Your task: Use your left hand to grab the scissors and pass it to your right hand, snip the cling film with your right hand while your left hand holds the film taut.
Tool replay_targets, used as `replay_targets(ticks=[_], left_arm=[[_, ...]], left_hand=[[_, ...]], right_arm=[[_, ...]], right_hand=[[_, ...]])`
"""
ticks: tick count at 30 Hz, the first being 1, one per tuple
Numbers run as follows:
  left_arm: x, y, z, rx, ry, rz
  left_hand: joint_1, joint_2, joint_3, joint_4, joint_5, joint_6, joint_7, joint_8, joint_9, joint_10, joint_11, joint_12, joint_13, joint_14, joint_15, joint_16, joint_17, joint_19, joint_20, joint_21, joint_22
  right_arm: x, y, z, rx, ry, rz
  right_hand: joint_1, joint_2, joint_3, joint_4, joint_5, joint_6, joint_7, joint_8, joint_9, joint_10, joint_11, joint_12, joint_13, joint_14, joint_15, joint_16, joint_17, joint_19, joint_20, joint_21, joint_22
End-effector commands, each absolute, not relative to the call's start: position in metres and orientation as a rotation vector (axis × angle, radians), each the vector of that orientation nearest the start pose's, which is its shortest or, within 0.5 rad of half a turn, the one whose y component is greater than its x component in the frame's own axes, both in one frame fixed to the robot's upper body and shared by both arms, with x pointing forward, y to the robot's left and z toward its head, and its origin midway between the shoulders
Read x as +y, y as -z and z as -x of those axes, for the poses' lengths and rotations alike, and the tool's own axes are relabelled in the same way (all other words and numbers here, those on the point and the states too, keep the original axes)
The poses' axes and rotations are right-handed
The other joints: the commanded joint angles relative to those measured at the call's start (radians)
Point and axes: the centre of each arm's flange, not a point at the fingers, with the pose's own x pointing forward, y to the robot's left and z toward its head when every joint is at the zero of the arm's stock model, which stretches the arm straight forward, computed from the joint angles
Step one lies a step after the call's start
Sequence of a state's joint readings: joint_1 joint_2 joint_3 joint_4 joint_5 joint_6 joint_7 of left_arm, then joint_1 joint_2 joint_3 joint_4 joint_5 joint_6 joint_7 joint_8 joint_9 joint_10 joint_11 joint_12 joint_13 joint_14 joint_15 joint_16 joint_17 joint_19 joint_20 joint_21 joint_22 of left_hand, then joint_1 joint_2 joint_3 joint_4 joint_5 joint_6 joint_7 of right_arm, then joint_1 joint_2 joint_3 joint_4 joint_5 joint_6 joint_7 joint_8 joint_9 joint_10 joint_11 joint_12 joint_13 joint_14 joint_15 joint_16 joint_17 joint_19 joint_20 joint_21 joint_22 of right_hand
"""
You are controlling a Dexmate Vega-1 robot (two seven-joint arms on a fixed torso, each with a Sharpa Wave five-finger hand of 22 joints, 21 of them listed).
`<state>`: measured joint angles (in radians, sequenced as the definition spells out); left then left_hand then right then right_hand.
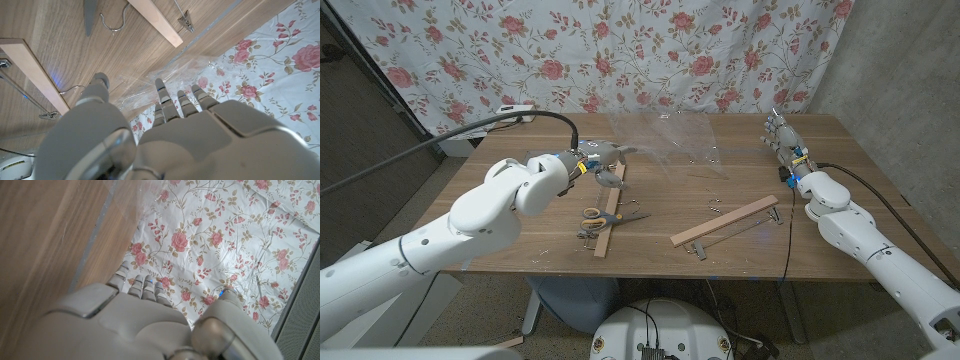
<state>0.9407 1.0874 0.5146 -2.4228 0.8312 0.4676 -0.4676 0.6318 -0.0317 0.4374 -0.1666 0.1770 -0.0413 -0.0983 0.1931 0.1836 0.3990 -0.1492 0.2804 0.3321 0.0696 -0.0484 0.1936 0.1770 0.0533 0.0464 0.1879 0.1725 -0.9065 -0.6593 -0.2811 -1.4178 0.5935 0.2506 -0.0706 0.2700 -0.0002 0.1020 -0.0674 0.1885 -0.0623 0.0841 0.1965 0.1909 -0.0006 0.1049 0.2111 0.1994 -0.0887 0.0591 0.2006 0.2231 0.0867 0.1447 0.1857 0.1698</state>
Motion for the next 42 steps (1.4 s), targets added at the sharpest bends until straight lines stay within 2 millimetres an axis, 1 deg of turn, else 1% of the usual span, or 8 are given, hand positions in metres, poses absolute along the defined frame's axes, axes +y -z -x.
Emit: replay_targets(ticks=[1, 3, 8, 14, 26, 29, 38, 42], left_arm=[[0.173, -0.036, -0.447, -0.556, 0.044, -1.908], [0.172, -0.036, -0.446, -0.557, 0.038, -1.913], [0.171, -0.036, -0.443, -0.563, 0.016, -1.933], [0.169, -0.033, -0.442, -0.562, -0.002, -1.967], [0.163, -0.025, -0.450, -0.533, 0.038, -1.991], [0.163, -0.024, -0.451, -0.526, 0.042, -1.991], [0.163, -0.022, -0.455, -0.517, 0.061, -1.989], [0.162, -0.019, -0.457, -0.508, 0.072, -1.996]], left_hand=[[0.015, 0.000, 0.005, 0.001, 0.002, 0.003, 0.001, 0.003, 0.003, 0.007, -0.004, -0.004, 0.004, 0.010, -0.003, 0.003, 0.000, 0.002, 0.000, 0.000, -0.001], [0.016, 0.000, 0.005, 0.001, 0.002, 0.006, 0.001, 0.005, 0.002, 0.006, 0.000, -0.005, 0.004, 0.009, -0.003, 0.003, 0.000, 0.002, -0.001, 0.000, -0.001], [0.018, -0.001, 0.005, 0.002, 0.001, 0.014, 0.002, 0.008, 0.002, 0.005, -0.004, -0.006, 0.006, 0.009, -0.003, 0.003, 0.000, 0.001, -0.001, 0.000, -0.001], [0.020, -0.003, 0.004, 0.003, 0.000, 0.021, -0.001, 0.010, 0.002, 0.009, -0.003, -0.005, 0.008, 0.009, -0.004, 0.003, 0.000, 0.002, 0.002, 0.000, -0.001], [0.027, -0.005, 0.003, 0.004, -0.001, 0.018, 0.000, 0.008, 0.002, 0.009, -0.011, -0.008, 0.011, 0.003, -0.012, 0.001, 0.000, 0.002, -0.003, 0.001, -0.001], [0.028, -0.005, 0.003, 0.005, -0.001, 0.017, -0.001, 0.007, 0.002, 0.011, -0.007, -0.007, 0.012, 0.002, -0.013, 0.001, 0.000, 0.002, -0.005, 0.001, -0.001], [0.030, -0.006, 0.002, 0.005, -0.002, 0.020, -0.001, 0.008, 0.002, 0.015, -0.012, -0.007, 0.014, 0.003, -0.013, 0.001, 0.000, 0.003, -0.006, 0.001, -0.001], [0.034, -0.005, 0.003, 0.005, -0.002, 0.019, 0.001, 0.008, 0.002, 0.015, -0.002, -0.007, 0.016, 0.009, -0.011, 0.004, 0.000, 0.015, -0.010, 0.005, -0.001]], right_arm=[[-0.360, 0.001, -0.622, -0.629, -0.049, 0.090], [-0.359, 0.000, -0.622, -0.631, -0.048, 0.089], [-0.359, 0.000, -0.621, -0.635, -0.045, 0.086], [-0.359, 0.000, -0.621, -0.633, -0.045, 0.080], [-0.356, 0.001, -0.623, -0.627, -0.063, 0.085], [-0.355, 0.000, -0.623, -0.629, -0.067, 0.083], [-0.354, -0.001, -0.625, -0.630, -0.069, 0.080], [-0.354, -0.001, -0.625, -0.628, -0.069, 0.080]], right_hand=[[-0.009, -0.003, -0.005, -0.001, -0.002, 0.005, 0.001, 0.004, -0.001, 0.004, 0.005, 0.003, 0.004, 0.000, 0.001, 0.007, 0.001, -0.001, 0.002, 0.005, 0.002], [-0.010, -0.004, -0.006, -0.001, -0.002, 0.004, 0.001, 0.004, -0.001, 0.004, 0.005, 0.003, 0.004, -0.001, 0.002, 0.007, 0.001, -0.001, 0.002, 0.005, 0.002], [-0.011, -0.005, -0.007, 0.000, -0.002, 0.004, 0.001, 0.004, -0.001, 0.004, 0.005, 0.003, 0.004, -0.001, 0.001, 0.007, 0.001, -0.001, 0.003, 0.005, 0.002], [-0.012, -0.006, -0.007, -0.001, -0.002, 0.004, 0.001, 0.003, -0.001, 0.004, 0.005, 0.002, 0.004, -0.001, 0.002, 0.006, 0.000, -0.001, 0.003, 0.005, 0.002], [-0.009, -0.003, -0.006, -0.003, 0.000, 0.004, 0.000, 0.003, -0.001, 0.004, 0.006, 0.001, 0.004, -0.002, 0.000, 0.005, -0.003, -0.002, 0.002, 0.004, 0.002], [-0.009, -0.003, -0.006, -0.004, 0.000, 0.004, 0.001, 0.002, -0.001, 0.003, 0.004, 0.001, 0.004, -0.002, 0.001, 0.005, -0.004, -0.003, 0.001, 0.004, 0.002], [-0.008, -0.002, -0.006, -0.005, 0.001, 0.004, -0.001, 0.002, -0.001, 0.002, 0.005, 0.000, 0.004, -0.003, 0.001, 0.004, -0.005, -0.006, 0.000, 0.003, 0.002], [-0.008, -0.002, -0.006, -0.005, 0.001, 0.004, -0.001, 0.002, -0.001, 0.001, 0.005, 0.000, 0.003, -0.003, 0.001, 0.004, -0.006, -0.006, -0.001, 0.003, 0.002]])
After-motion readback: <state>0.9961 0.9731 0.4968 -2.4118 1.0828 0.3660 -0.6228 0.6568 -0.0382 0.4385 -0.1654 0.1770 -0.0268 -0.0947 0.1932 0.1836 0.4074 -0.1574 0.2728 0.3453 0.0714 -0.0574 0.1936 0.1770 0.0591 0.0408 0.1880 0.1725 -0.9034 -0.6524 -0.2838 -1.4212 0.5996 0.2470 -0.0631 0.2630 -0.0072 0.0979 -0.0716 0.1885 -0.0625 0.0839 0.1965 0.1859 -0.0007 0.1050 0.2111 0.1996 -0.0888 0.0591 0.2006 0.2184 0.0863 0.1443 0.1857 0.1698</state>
